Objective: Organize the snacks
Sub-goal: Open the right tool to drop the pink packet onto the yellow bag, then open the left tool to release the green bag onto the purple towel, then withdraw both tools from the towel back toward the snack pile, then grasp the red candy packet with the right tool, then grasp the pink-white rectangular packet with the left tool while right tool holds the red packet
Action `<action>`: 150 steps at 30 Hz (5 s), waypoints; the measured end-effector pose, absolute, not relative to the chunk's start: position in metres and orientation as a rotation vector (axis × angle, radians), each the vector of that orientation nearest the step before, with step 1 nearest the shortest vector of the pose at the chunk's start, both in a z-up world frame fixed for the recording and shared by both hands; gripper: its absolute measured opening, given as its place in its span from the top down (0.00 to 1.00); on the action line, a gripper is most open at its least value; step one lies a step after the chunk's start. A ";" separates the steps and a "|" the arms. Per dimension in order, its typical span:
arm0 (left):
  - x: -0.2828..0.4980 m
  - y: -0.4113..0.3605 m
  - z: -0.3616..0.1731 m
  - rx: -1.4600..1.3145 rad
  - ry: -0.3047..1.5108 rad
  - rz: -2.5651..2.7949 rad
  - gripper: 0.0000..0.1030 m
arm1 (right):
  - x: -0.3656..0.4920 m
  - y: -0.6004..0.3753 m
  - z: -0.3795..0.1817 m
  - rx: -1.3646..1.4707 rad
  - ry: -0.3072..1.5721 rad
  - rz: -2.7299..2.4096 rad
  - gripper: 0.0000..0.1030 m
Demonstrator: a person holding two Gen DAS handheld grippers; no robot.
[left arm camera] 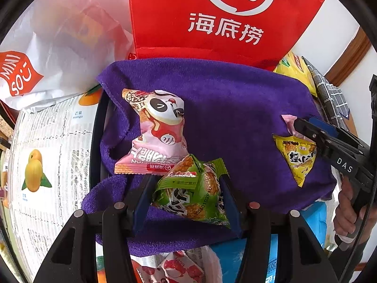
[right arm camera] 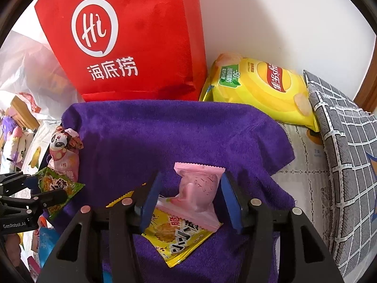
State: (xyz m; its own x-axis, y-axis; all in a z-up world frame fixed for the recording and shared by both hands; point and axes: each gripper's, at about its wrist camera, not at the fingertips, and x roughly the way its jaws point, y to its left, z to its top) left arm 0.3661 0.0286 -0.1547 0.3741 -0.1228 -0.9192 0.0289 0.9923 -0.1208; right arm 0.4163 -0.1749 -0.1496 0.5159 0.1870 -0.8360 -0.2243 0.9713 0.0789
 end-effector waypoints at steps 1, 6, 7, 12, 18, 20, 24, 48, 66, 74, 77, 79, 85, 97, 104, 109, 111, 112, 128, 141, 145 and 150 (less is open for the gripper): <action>0.366 0.029 -0.155 -0.088 1.183 -0.097 0.46 | 0.416 -0.174 -0.149 -0.039 0.992 0.252 0.49; 0.366 0.029 -0.155 -0.089 1.187 -0.093 0.46 | 0.415 -0.175 -0.148 -0.043 0.983 0.245 0.49; 0.366 0.029 -0.155 -0.089 1.187 -0.092 0.46 | 0.414 -0.176 -0.146 -0.039 0.977 0.244 0.48; 0.367 0.029 -0.156 -0.085 1.194 -0.088 0.46 | 0.412 -0.182 -0.139 -0.025 0.954 0.232 0.42; 0.367 0.028 -0.157 -0.083 1.200 -0.086 0.46 | 0.407 -0.186 -0.128 -0.019 0.929 0.226 0.37; 0.367 0.028 -0.157 -0.082 1.203 -0.086 0.46 | 0.406 -0.184 -0.125 -0.022 0.925 0.222 0.33; 0.367 0.028 -0.155 -0.073 1.208 -0.087 0.40 | 0.403 -0.181 -0.122 -0.026 0.918 0.225 0.32; 0.322 0.029 -0.070 -0.061 0.976 -0.126 0.33 | 0.330 -0.176 -0.062 -0.154 0.814 0.074 0.12; 0.258 0.010 0.000 -0.011 0.810 -0.211 0.32 | 0.207 -0.191 -0.048 -0.046 0.811 0.050 0.12; 0.220 0.014 0.015 0.038 0.757 -0.208 0.26 | 0.171 -0.192 -0.074 -0.006 0.860 0.049 0.12; 0.212 0.026 0.008 0.043 0.775 -0.171 0.26 | 0.162 -0.192 -0.086 0.008 0.873 0.063 0.12; 0.211 0.035 0.000 0.034 0.798 -0.147 0.26 | 0.160 -0.192 -0.095 0.003 0.889 0.061 0.12; 0.201 0.053 -0.027 0.002 0.854 -0.098 0.26 | 0.158 -0.188 -0.133 0.026 0.950 0.113 0.21; 0.177 0.092 -0.089 -0.050 0.947 -0.009 0.26 | 0.168 -0.170 -0.188 0.021 1.023 0.125 0.37; 0.167 0.114 -0.128 -0.112 1.018 0.022 0.26 | 0.164 -0.173 -0.188 -0.055 0.991 0.100 0.60; 0.166 0.106 -0.158 -0.116 1.066 0.000 0.26 | 0.160 -0.182 -0.188 -0.053 0.983 0.081 0.60; 0.166 0.103 -0.167 -0.117 1.078 0.001 0.26 | 0.159 -0.184 -0.187 -0.051 0.981 0.081 0.60; 0.167 0.102 -0.171 -0.114 1.082 0.005 0.28 | 0.157 -0.186 -0.187 -0.049 0.980 0.081 0.60; 0.155 0.092 -0.186 -0.056 0.961 0.099 0.45 | 0.149 -0.196 -0.189 -0.032 0.936 0.112 0.60; 0.152 0.093 -0.183 -0.067 0.897 0.125 0.44 | 0.148 -0.197 -0.192 -0.041 0.897 0.112 0.56; 0.151 0.091 -0.183 -0.065 0.899 0.127 0.44 | 0.149 -0.197 -0.191 -0.045 0.898 0.110 0.56; 0.151 0.091 -0.183 -0.068 0.900 0.126 0.44 | 0.149 -0.195 -0.192 -0.056 0.899 0.105 0.56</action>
